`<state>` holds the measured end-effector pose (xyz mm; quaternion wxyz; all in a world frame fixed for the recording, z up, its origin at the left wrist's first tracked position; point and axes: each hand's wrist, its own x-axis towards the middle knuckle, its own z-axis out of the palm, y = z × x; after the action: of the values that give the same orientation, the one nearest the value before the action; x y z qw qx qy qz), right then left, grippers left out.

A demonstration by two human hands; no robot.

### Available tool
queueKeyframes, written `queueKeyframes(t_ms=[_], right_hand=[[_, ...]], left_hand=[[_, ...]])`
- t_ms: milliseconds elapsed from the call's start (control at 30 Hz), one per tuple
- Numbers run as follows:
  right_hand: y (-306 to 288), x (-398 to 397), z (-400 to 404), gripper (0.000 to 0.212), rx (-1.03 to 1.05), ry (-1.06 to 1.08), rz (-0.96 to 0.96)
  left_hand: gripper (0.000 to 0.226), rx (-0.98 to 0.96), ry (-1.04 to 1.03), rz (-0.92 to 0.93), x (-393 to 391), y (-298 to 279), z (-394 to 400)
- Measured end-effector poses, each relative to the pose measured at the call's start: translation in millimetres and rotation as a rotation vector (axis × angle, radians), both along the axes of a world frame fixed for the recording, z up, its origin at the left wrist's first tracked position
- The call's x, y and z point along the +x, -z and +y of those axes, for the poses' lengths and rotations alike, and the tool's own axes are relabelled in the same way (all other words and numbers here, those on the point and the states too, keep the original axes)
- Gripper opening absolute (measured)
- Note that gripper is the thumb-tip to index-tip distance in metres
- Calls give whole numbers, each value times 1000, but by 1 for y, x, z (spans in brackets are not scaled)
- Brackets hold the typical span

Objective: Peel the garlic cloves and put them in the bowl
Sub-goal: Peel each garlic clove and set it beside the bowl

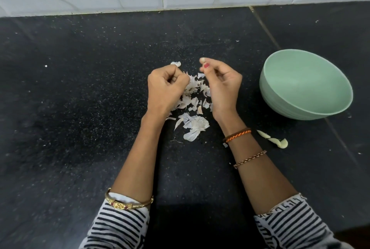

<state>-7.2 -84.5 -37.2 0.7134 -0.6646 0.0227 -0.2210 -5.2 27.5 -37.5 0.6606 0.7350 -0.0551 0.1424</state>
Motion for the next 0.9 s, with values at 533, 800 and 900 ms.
queueKeyframes(t_ms=[533,800,900], right_hand=[[15,5,2,18,-616,207,-198],[16,6,0,9,-668,189,-252],[17,7,-3,9,-659,145,-244]], left_hand=[[15,328,-143,-214,1,4,0],[13,363,-150,-259,3,6,1],[13,380,-175,-276,4,7,2]])
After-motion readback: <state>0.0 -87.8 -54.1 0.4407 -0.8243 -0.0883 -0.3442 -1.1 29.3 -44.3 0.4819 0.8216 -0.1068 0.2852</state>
